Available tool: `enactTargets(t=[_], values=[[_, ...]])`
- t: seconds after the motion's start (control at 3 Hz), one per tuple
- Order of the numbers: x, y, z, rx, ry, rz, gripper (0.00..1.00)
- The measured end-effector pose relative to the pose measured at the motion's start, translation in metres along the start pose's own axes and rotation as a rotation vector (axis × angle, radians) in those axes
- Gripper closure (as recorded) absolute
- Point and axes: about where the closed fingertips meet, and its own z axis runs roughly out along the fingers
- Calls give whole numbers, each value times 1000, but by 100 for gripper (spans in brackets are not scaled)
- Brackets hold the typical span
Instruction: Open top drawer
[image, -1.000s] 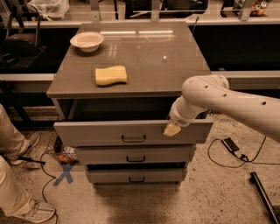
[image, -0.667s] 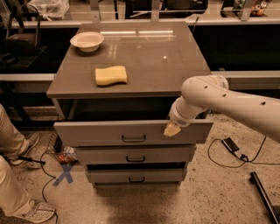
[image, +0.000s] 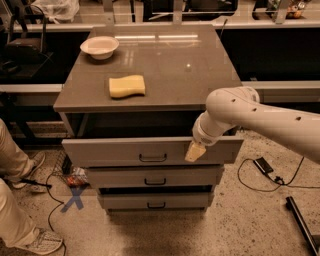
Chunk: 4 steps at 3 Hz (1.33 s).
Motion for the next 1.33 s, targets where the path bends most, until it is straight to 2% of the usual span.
enactTargets(t=[0.33, 0.67, 1.0, 1.33], values=[[0, 0, 1, -1, 0, 0, 0], [-1, 7, 3, -59, 17, -56, 0], [12, 22, 1, -144, 52, -120, 0], [26, 36, -4, -187, 65, -155, 15]])
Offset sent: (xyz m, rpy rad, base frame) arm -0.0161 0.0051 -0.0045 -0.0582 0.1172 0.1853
